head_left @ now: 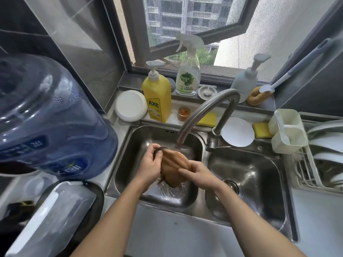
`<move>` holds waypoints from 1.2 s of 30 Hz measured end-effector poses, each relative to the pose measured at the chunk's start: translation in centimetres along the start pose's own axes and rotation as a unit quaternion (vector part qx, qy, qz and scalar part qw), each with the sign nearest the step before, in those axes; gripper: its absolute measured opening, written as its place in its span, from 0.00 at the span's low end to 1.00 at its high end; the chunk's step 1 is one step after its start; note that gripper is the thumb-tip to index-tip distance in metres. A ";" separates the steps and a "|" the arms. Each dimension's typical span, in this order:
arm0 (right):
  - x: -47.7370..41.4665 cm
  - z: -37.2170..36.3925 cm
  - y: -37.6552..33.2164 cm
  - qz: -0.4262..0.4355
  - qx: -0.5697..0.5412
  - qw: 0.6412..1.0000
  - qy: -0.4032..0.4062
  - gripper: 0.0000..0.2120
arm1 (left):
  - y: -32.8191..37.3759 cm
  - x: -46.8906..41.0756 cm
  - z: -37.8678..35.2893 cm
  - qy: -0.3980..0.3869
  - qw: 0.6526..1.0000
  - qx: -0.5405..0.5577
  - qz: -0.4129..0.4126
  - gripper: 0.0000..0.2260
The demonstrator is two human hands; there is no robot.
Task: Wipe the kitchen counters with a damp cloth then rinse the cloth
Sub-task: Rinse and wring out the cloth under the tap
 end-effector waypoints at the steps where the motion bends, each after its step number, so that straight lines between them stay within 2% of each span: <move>1: 0.1 -0.1 -0.1 0.003 -0.004 1.000 0.005 0.09 | -0.3 -0.2 0.3 -0.003 0.999 -0.041 -0.006 0.06; 2: 0.2 -0.2 -0.1 0.008 -0.014 1.000 0.012 0.08 | -0.5 -0.3 0.4 -0.006 0.998 -0.054 0.001 0.05; 4: 0.3 -0.4 0.0 0.010 -0.077 0.997 0.024 0.09 | -0.9 -0.2 0.2 -0.013 0.998 -0.003 0.056 0.07; 7: 0.6 -0.2 -0.1 0.000 -0.194 0.981 -0.004 0.14 | -1.5 0.4 -0.1 -0.061 0.986 0.092 0.126 0.24; 10: 0.7 0.7 -0.6 -0.016 -0.154 0.987 -0.037 0.16 | -2.2 0.9 0.1 -0.094 0.985 0.091 0.113 0.39; 12: 0.7 1.2 -0.9 -0.035 -0.089 0.995 -0.030 0.19 | -2.7 1.0 0.4 -0.111 0.986 0.072 0.101 0.45; 15: 0.8 1.3 -1.0 -0.047 -0.055 0.997 0.011 0.29 | -2.7 1.1 0.2 -0.126 0.989 -0.002 0.076 0.38; 17: 0.9 1.2 -0.8 -0.023 -0.053 0.998 -0.001 0.36 | -2.3 1.0 0.1 -0.129 0.987 -0.079 0.052 0.29; 19: 0.8 1.1 -0.6 -0.012 0.030 0.999 0.000 0.35 | -1.7 0.8 0.2 -0.113 0.973 -0.201 0.015 0.19; 21: 0.8 0.8 -0.9 -0.024 0.178 0.983 0.021 0.32 | -1.4 0.5 0.3 -0.102 0.948 -0.301 -0.012 0.11; 23: 0.7 0.3 -1.4 -0.019 0.301 0.953 0.031 0.21 | -1.4 0.4 0.3 -0.116 0.932 -0.344 -0.016 0.08; 26: 0.4 0.3 -2.0 0.015 0.357 0.932 0.065 0.04 | -1.6 0.1 0.5 -0.112 0.919 -0.377 -0.023 0.05; 28: 0.2 0.9 -1.8 0.033 0.325 0.943 0.068 0.07 | -1.8 0.1 0.8 -0.096 0.947 -0.306 -0.021 0.03; 30: 0.1 1.4 -1.4 0.024 0.217 0.974 0.060 0.10 | -2.0 0.5 0.7 -0.091 0.986 -0.136 0.026 0.04; 33: -0.2 0.6 -0.4 -0.019 0.030 0.996 0.078 0.09 | -2.6 0.9 0.0 -0.041 0.997 -0.003 0.072 0.06; 36: -0.4 -0.5 0.4 -0.059 -0.059 0.992 0.091 0.06 | -3.2 1.2 -0.4 -0.024 0.992 0.059 0.107 0.08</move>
Point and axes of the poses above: each hand's wrist, its own x-axis away from the middle knuckle, its own z-axis out of the back of the hand, y = z × x, the point moved 1 cm from there along -x, towards the middle knuckle, and after that the axes turned 2 degrees about x, right-handed, at the moved point
